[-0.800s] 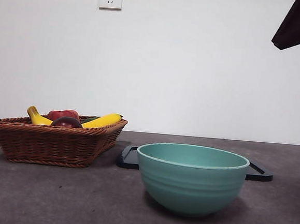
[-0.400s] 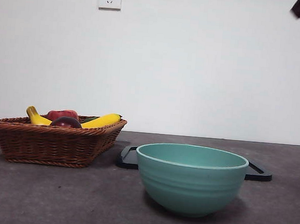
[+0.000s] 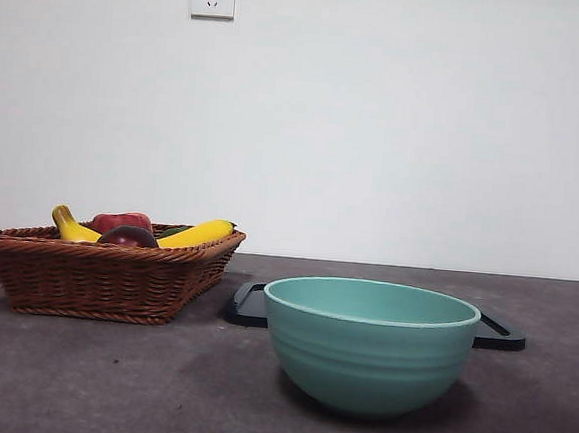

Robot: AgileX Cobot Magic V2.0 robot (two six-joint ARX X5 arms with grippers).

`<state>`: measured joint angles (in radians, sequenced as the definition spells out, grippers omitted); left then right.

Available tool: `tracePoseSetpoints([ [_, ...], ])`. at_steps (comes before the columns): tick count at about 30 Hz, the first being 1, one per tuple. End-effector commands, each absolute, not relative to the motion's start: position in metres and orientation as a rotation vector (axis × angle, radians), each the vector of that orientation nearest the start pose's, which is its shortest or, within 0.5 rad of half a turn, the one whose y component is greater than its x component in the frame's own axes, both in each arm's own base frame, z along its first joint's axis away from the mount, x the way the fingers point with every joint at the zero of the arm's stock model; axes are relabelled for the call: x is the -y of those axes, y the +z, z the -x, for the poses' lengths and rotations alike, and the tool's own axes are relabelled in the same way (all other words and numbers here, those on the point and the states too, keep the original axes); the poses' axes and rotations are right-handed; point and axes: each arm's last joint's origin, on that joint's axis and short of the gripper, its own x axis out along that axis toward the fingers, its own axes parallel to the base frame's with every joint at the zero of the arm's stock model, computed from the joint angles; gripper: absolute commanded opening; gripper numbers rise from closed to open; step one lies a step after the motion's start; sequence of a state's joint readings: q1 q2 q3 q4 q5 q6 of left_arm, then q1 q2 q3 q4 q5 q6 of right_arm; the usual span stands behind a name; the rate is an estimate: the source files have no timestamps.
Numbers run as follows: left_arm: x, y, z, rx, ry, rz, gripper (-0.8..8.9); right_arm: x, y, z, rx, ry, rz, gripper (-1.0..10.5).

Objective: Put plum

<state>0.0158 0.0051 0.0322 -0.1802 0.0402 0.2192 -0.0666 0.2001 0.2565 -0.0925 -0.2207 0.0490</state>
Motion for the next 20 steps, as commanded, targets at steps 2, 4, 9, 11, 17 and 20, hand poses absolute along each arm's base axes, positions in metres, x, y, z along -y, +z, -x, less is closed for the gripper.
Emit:
tracePoseSetpoints([
  [2,-0.001,0.149,-0.096,-0.176,-0.041,-0.214,0.08,0.002,0.209,-0.097,0.015,0.107,-0.038,0.1],
  [4,-0.001,0.149,-0.096,-0.176,-0.041,-0.214,0.08,0.003,0.199,-0.096,0.016,0.082,-0.038,0.1],
  [9,-0.001,0.149,-0.096,-0.176,-0.041,-0.214,0.08,0.004,0.179,-0.096,0.012,0.064,-0.043,0.1],
  [11,-0.001,0.149,-0.096,-0.176,-0.041,-0.214,0.08,0.004,0.173,-0.097,0.01,0.064,-0.051,0.1],
  [17,-0.001,0.149,-0.096,-0.176,-0.041,-0.214,0.08,0.004,0.164,-0.097,-0.027,0.054,-0.073,0.1],
  [20,-0.001,0.149,-0.096,-0.176,-0.041,-0.214,0.08,0.004,0.162,-0.097,-0.048,0.047,-0.076,0.1],
])
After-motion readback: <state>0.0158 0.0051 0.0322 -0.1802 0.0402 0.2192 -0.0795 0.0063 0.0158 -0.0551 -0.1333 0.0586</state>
